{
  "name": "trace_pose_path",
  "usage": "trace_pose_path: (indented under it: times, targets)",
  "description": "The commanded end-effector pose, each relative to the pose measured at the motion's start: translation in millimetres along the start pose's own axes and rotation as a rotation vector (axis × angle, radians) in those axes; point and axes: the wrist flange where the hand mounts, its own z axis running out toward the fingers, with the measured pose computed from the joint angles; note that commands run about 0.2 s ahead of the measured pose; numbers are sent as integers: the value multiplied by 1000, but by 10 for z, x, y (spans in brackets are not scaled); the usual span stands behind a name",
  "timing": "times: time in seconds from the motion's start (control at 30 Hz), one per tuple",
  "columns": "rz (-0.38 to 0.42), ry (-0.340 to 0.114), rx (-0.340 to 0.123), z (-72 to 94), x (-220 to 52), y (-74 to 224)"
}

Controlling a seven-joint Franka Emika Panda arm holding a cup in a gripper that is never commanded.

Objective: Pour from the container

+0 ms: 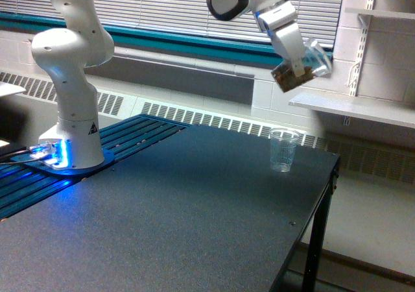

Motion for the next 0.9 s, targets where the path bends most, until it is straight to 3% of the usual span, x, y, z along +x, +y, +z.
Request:
trace_pose_path:
  times: [0.03, 0.63, 0.9]
  targets:
    - [-157, -42, 18, 97, -233, -146]
    - [-311, -149, 9, 482, -707, -357]
    - [-366, -192, -17, 607, -869, -448]
